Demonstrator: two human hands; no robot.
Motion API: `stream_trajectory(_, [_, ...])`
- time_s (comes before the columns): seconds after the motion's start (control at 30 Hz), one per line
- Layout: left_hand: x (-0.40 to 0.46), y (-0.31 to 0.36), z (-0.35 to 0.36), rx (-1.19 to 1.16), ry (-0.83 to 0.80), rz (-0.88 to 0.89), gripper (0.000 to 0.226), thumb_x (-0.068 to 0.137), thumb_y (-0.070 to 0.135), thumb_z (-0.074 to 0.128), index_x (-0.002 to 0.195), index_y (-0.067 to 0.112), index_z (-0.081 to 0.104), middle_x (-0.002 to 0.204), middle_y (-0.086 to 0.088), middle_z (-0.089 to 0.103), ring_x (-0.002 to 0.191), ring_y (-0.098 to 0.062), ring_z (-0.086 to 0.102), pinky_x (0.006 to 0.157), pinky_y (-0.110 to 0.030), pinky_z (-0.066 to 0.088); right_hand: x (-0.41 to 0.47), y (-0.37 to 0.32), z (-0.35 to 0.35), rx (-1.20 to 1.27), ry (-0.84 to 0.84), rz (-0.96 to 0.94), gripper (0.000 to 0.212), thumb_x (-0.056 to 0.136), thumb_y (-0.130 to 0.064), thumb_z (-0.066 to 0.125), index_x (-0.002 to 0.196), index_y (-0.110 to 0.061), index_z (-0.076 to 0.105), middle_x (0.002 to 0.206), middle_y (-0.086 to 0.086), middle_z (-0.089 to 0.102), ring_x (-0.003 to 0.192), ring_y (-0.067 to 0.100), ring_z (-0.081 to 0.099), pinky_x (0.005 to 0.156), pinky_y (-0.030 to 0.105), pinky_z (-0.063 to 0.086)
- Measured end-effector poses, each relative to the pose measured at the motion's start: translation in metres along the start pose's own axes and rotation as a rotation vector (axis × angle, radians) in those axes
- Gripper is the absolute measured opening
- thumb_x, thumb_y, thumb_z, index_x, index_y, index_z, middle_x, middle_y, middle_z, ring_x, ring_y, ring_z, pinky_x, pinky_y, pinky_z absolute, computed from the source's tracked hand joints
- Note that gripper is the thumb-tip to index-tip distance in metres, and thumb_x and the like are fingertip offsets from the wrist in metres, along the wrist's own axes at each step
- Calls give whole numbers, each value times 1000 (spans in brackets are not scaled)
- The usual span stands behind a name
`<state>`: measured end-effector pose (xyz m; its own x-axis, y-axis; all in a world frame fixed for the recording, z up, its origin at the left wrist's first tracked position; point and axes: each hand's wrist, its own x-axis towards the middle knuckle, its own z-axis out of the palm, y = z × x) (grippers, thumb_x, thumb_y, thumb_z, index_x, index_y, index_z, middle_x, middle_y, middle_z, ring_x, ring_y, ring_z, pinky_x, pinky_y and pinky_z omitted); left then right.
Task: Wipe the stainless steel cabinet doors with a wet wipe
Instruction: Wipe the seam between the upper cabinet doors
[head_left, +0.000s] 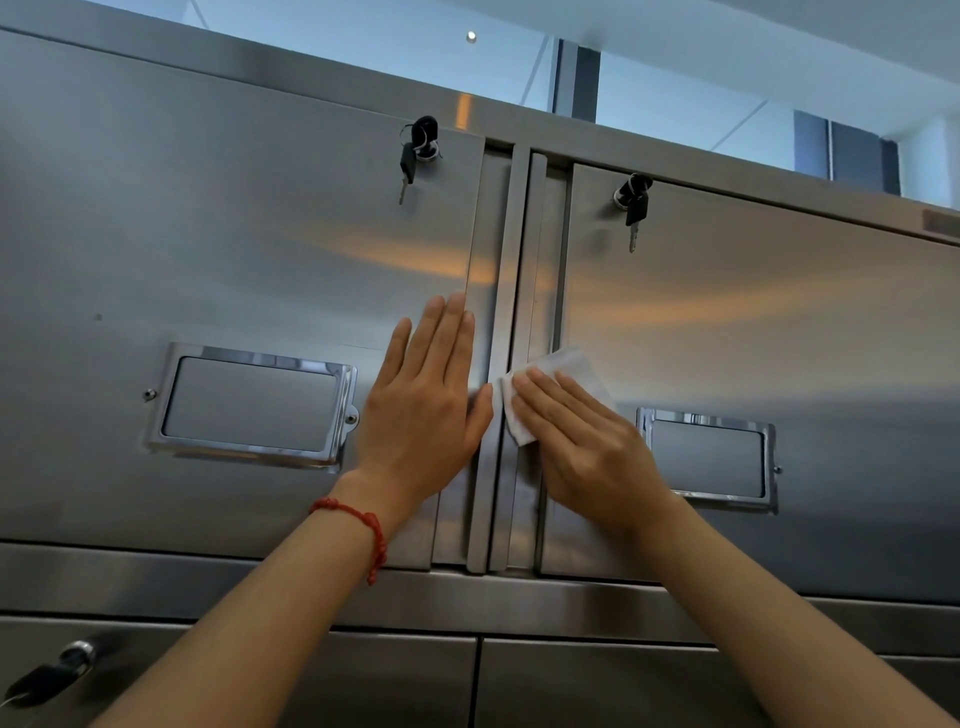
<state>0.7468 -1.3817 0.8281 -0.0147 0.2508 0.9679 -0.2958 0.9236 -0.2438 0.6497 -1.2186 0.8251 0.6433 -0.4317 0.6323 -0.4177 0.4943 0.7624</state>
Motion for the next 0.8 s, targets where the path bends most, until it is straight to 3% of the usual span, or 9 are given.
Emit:
stream_trajectory(0.4, [0, 0, 0, 2, 2, 3, 67, 101, 42, 7, 142, -4, 34, 150, -22, 29, 140, -32, 25, 113, -48, 24, -5, -8, -2, 44, 12, 38, 30, 87, -10, 57, 110, 6, 67, 119, 24, 62, 115, 34, 58, 102, 44, 43])
stream_trajectory(0.53, [0, 0, 0, 6, -12, 1, 68, 100, 42, 8, 142, -4, 33, 150, -22, 29, 140, -32, 24, 113, -48, 23, -18, -18, -3, 74, -7, 3, 30, 83, -9, 65, 110, 6, 67, 119, 23, 62, 116, 34, 58, 99, 45, 46])
stream_trajectory(0.8, [0, 0, 0, 4, -17, -1, 68, 100, 43, 8, 143, -4, 32, 151, -21, 27, 141, -32, 23, 113, -48, 23, -18, -17, -2, 57, -37, 21, 35, 83, -13, 67, 113, 5, 65, 122, 23, 61, 118, 33, 56, 103, 44, 42])
